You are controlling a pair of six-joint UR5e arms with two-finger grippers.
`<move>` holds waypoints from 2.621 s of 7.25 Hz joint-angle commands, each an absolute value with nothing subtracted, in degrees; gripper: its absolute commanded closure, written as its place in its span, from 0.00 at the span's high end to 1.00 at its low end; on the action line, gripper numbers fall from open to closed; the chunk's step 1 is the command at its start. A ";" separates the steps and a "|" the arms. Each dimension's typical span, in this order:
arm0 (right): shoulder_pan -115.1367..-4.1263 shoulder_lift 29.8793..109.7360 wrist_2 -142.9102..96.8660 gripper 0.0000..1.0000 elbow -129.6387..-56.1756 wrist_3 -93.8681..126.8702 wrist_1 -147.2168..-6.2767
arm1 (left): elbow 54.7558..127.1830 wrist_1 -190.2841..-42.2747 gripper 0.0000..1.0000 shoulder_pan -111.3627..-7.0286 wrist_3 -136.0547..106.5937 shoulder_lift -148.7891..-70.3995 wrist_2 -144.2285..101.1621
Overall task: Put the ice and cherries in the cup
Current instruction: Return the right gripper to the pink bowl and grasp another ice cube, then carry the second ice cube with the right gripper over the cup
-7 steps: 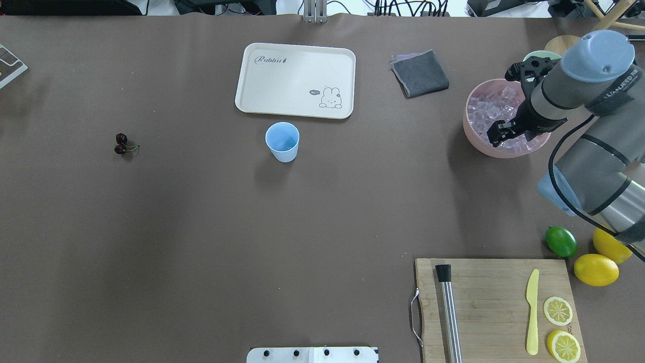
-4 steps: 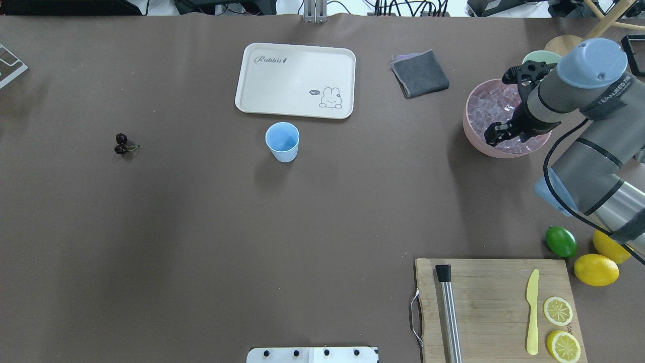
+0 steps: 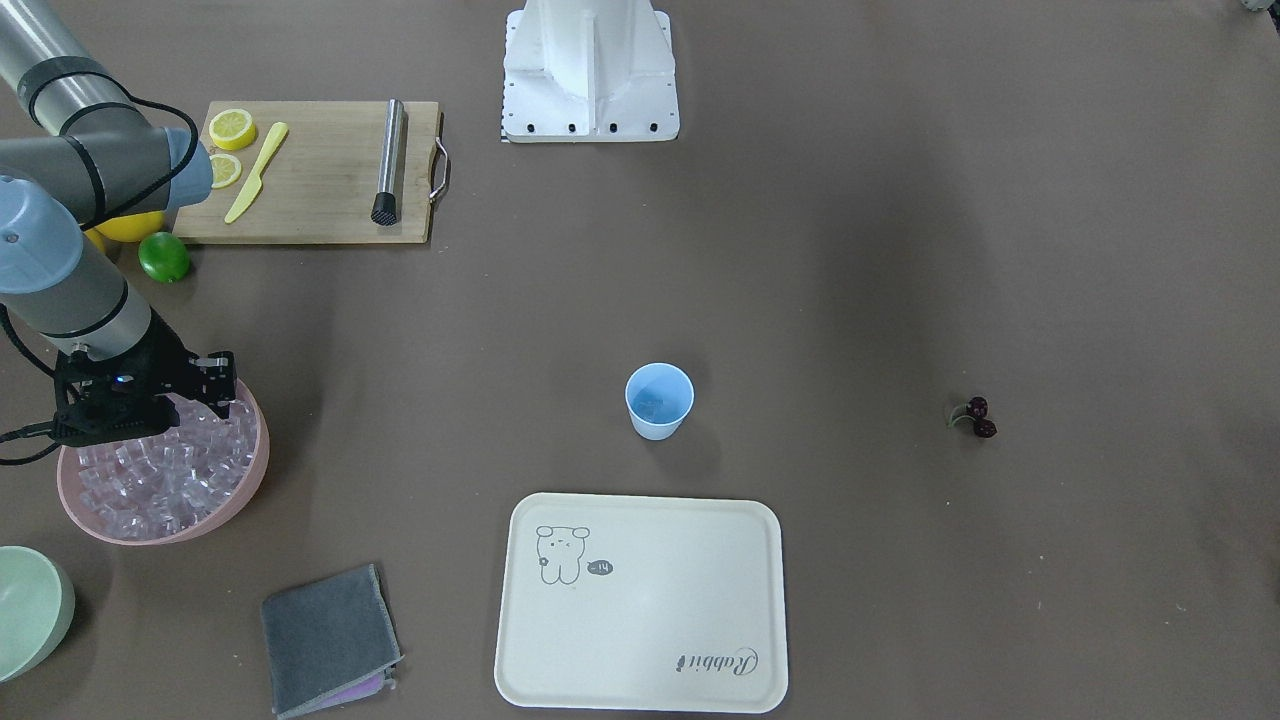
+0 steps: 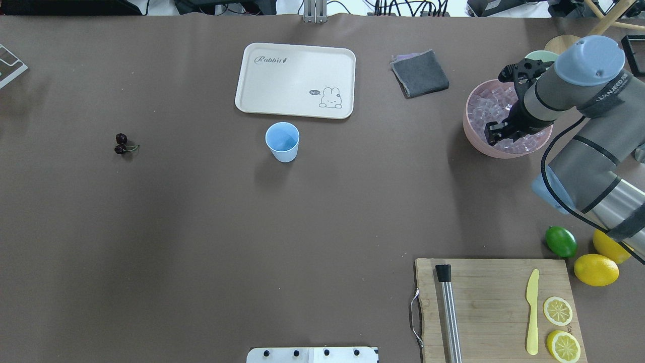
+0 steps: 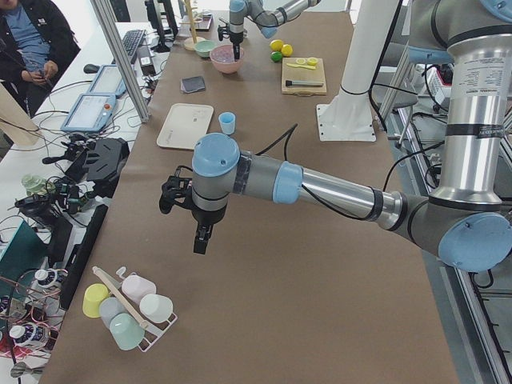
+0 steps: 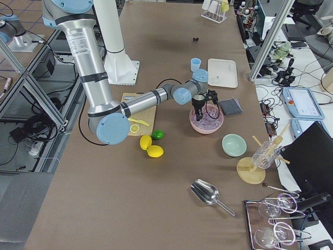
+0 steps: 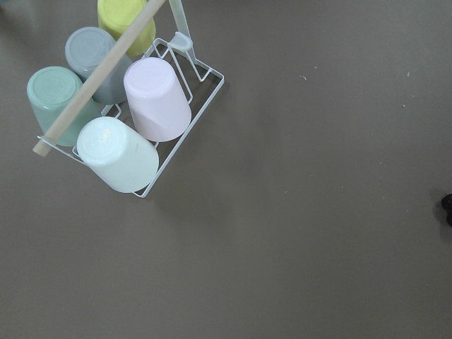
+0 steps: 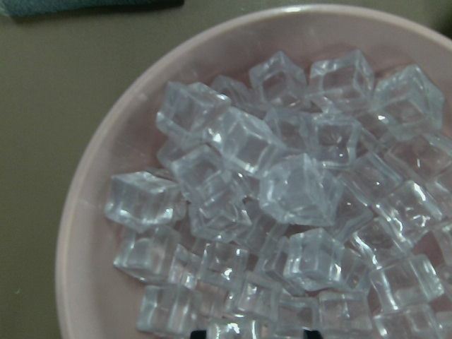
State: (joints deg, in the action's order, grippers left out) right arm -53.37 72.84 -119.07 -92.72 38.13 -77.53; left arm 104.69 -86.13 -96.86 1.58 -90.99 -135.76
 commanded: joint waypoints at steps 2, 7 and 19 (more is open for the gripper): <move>-55.90 62.28 -122.16 0.17 -93.78 37.88 -91.34 | 104.77 -86.13 0.98 -96.86 1.58 -90.97 -135.79; -40.73 31.96 -114.99 0.16 -78.19 67.87 -99.25 | 104.42 -86.40 0.98 -96.94 1.58 -89.82 -135.70; -32.26 28.12 -103.18 0.99 -66.80 74.35 -80.68 | 102.48 -88.49 0.98 -97.29 1.76 -88.33 -135.70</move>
